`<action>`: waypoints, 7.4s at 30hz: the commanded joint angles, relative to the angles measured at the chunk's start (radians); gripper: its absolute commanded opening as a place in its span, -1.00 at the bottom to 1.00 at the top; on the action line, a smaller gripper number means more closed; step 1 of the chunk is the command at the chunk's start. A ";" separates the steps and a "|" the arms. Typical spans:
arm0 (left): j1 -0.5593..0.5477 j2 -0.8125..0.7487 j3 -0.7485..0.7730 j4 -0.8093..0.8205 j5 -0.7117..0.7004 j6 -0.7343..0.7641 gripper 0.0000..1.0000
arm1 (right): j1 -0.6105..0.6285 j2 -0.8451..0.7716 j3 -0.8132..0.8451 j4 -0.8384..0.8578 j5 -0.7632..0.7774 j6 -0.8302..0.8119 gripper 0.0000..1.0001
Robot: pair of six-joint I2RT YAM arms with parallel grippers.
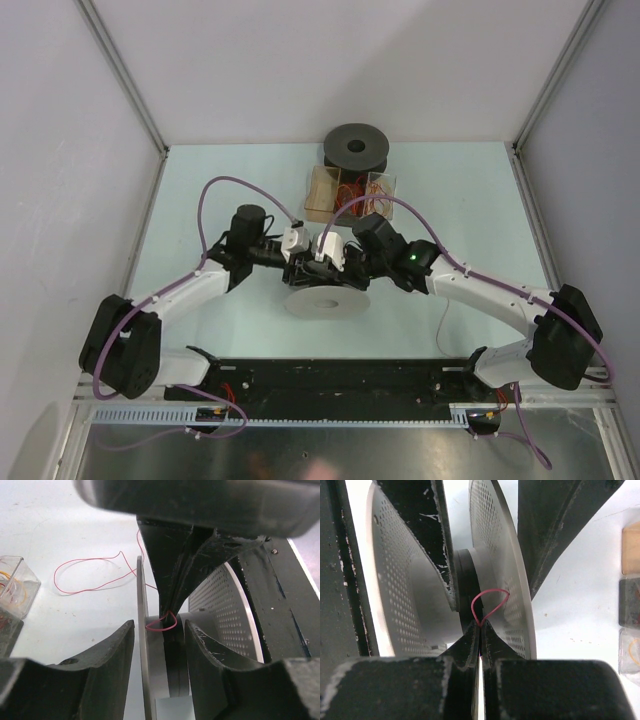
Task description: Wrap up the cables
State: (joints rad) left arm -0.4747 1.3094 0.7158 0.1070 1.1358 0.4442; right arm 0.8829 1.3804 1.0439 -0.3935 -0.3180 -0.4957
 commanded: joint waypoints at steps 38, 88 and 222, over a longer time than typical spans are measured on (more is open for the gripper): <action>-0.009 -0.082 -0.004 0.064 -0.082 -0.019 -1.00 | -0.028 -0.134 0.036 -0.074 0.108 0.069 -0.20; 0.079 -0.406 0.150 -0.067 -0.043 0.061 -1.00 | -0.430 0.037 -0.305 0.511 -0.476 -0.094 -0.31; -0.148 -0.344 0.262 -0.335 -0.959 -0.474 -1.00 | -0.280 -0.172 0.208 0.452 0.082 -0.108 -1.00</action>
State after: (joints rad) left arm -0.6174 1.0615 0.9833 -0.3092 -0.0467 -0.0940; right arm 0.6865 1.1728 1.2129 -0.0048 -0.2588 -0.6674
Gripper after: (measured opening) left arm 0.018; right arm 0.010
